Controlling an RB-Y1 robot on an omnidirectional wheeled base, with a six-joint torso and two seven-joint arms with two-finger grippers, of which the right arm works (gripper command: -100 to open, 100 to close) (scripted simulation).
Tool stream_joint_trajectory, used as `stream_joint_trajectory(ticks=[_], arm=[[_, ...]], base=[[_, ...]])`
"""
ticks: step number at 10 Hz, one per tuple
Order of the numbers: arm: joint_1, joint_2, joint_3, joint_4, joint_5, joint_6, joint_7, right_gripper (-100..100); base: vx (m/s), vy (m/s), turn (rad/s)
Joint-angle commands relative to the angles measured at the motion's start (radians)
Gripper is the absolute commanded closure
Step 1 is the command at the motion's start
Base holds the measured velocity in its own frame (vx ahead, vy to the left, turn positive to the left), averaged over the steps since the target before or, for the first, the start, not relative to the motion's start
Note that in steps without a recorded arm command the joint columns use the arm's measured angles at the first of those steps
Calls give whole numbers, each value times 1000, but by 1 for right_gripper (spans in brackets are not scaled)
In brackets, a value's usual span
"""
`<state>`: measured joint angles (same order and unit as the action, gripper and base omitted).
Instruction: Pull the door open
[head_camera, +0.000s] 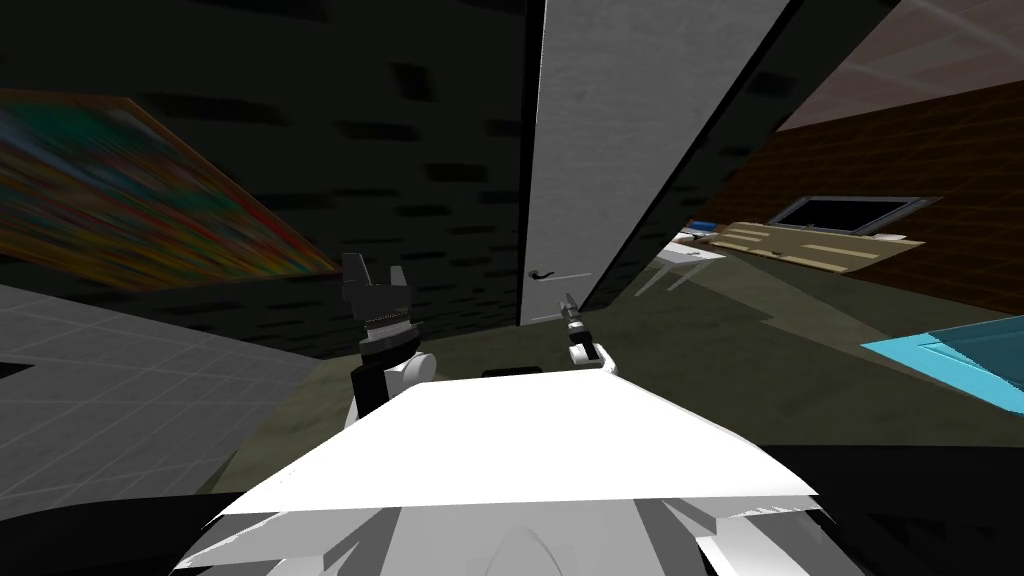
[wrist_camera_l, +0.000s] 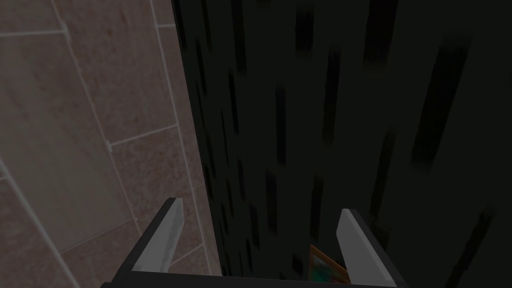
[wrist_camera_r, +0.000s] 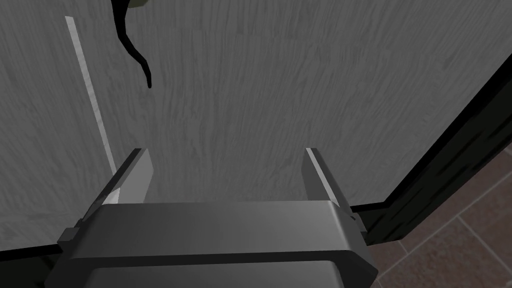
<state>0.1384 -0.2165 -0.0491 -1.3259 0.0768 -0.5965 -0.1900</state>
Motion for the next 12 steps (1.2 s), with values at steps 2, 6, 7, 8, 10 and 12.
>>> stream_joint_trajectory(ticks=[2, 6, 7, 8, 10, 12], arm=[[-21, -7, 2, 57, 11, -12, -15, -100], [-70, -31, 5, 183, 35, -39, -52, -100], [-81, -37, 6, 213, 40, -45, -61, -100], [-92, -42, 7, 239, 45, -51, -69, -100], [-112, -52, 8, 291, 55, -62, -84, -100], [-129, -60, 9, 336, 64, -72, -97, -100]], base=[[87, 9, 26], [81, 10, 36], [107, -5, 36], [107, -10, 34], [103, 8, 29], [100, 9, 27]])
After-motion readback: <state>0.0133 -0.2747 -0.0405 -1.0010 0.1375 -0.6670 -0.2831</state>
